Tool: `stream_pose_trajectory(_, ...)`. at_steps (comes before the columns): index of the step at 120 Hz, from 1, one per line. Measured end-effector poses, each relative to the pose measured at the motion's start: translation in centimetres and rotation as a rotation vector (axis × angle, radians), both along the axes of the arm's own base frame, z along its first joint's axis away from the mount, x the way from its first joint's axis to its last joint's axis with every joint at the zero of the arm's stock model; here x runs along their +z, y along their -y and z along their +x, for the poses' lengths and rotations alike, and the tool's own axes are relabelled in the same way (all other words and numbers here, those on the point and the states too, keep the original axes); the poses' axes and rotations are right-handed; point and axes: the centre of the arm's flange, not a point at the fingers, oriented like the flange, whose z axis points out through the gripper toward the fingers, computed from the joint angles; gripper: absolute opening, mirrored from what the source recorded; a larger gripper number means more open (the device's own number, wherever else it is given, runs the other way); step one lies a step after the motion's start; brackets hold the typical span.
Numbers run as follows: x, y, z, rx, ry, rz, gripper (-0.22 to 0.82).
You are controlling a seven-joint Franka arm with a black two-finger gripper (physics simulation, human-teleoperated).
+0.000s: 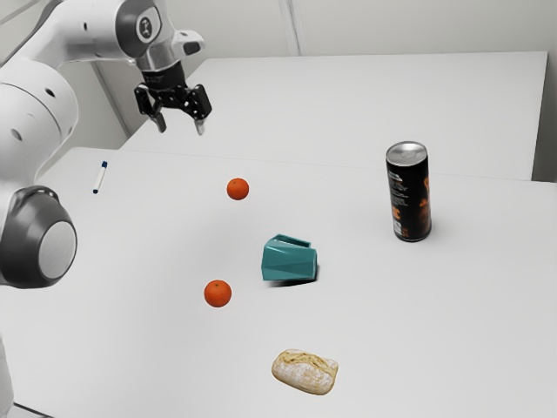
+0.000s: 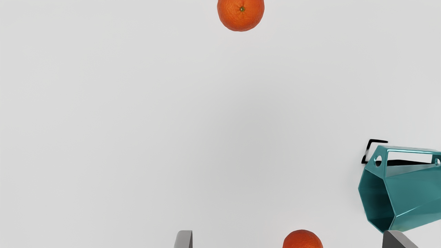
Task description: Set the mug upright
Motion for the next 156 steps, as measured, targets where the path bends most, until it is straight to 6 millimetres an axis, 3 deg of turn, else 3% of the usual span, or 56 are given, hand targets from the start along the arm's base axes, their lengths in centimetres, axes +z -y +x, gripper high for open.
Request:
stream_pose_trajectory(19,-0.5,0.4,0.1,-0.005,-0.010,-0.010,0.60)
stream_pose_trajectory(32,-2.4,1.6,-0.9,-0.009,-0.042,-0.098,0.60)
stream_pose_trajectory(54,-8.3,1.5,-5.3,0.022,-0.077,-0.233,0.60)
stream_pose_trajectory(73,-13.4,2.1,-7.6,0.066,-0.073,-0.314,0.60)
stream_pose_trajectory(94,-16.6,4.1,-8.1,0.102,-0.025,-0.408,0.60)
stream_pose_trajectory(156,-24.4,6.6,-8.4,0.187,0.039,-0.587,0.60)
